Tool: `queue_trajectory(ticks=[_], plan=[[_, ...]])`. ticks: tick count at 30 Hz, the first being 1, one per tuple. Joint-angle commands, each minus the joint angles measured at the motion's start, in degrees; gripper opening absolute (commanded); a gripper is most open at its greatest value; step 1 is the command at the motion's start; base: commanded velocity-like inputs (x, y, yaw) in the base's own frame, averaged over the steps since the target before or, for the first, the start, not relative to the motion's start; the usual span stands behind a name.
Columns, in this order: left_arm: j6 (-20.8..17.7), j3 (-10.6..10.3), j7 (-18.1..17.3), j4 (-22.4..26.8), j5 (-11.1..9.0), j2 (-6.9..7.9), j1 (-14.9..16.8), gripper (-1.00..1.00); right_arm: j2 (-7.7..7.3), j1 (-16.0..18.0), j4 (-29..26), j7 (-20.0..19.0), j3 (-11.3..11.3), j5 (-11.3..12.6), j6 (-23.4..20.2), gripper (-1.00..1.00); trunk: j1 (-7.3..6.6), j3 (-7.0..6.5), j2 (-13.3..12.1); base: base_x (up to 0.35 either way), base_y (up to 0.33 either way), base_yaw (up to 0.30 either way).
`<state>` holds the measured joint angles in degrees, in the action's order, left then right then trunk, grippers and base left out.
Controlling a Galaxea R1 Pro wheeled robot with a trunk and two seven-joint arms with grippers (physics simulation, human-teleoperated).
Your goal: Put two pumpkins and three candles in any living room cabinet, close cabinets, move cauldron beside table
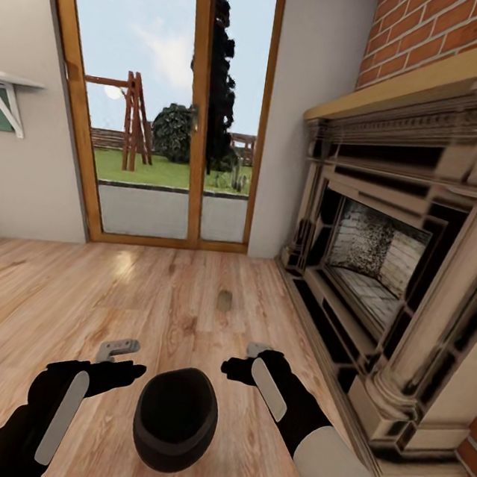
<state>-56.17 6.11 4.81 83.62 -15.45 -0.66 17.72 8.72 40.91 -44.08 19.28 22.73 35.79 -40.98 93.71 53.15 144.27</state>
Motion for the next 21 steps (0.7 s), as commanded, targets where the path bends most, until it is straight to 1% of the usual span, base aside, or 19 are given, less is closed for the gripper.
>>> queue_trajectory(ticks=[1,6,10,15,21], plan=[[-0.26,0.09,0.51,0.04,-0.62,-0.04,0.04,1.00,0.03,0.05,-0.06,0.03,0.18,0.59,-0.10,1.00,0.00,0.06,0.03,0.054,0.000,0.000],[-0.26,0.09,0.55,-0.01,-0.53,-0.04,0.04,1.00,0.22,0.05,-0.04,-1.58,0.21,0.54,-0.16,1.00,0.00,0.06,0.03,0.112,-0.001,0.000],[-0.26,0.08,0.55,0.03,-0.48,-0.04,0.04,1.00,0.24,0.05,-0.03,-1.75,0.21,0.55,-0.22,1.00,0.00,0.06,0.03,0.206,-0.107,0.000],[-0.26,0.12,0.55,0.00,-0.55,-0.04,0.04,1.00,0.25,0.05,-0.01,-1.84,0.21,0.55,-0.23,1.00,0.00,0.06,0.03,0.058,-0.047,0.000],[-0.26,0.22,0.43,0.03,-0.54,-0.02,0.04,1.00,0.25,0.05,-0.03,-1.87,0.23,0.59,-0.25,1.00,0.00,0.06,0.03,0.118,-0.134,0.000]])
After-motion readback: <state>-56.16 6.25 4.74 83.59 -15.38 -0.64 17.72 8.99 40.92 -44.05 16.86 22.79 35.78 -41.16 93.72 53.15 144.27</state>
